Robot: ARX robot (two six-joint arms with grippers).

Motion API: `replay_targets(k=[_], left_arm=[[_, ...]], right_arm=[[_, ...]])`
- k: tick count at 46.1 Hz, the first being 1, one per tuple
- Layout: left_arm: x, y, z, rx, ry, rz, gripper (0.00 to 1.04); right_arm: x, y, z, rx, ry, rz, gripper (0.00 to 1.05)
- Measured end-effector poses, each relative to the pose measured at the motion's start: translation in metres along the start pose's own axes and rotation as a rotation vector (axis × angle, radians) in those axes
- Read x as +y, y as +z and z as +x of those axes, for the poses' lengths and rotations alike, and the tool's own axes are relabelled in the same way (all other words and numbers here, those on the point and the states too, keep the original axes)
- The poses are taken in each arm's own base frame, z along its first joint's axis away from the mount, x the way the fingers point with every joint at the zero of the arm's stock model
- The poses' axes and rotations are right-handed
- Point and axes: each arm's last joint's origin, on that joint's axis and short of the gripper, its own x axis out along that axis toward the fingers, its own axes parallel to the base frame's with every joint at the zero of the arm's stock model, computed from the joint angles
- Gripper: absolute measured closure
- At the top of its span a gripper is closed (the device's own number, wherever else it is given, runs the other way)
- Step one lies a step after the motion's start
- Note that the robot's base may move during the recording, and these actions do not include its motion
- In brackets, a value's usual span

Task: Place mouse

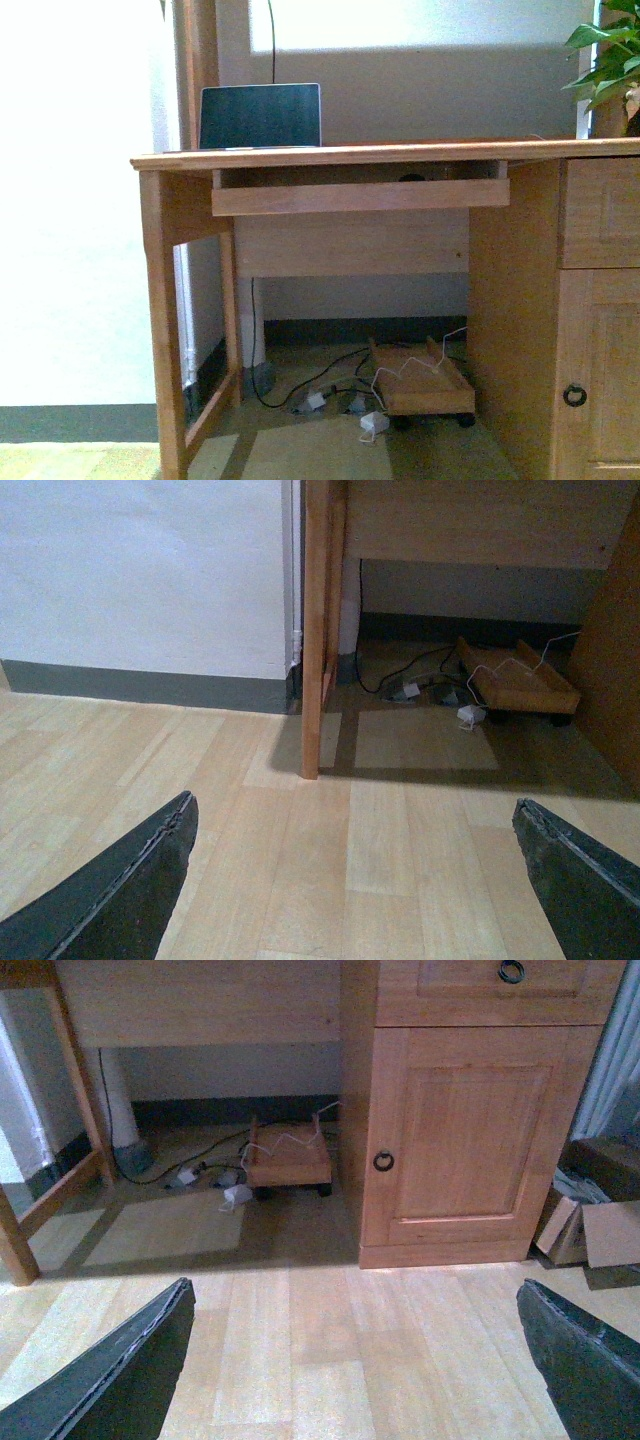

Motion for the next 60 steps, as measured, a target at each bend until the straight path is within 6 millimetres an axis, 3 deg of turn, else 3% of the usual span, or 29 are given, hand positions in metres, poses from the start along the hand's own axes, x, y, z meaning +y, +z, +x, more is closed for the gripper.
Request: replay_targets(k=[60], left_arm=[[0.0,0.0,0.0,0.0,0.0,0.0,0.08]], right_arm=[[0.0,0.0,0.0,0.0,0.0,0.0,0.07]])
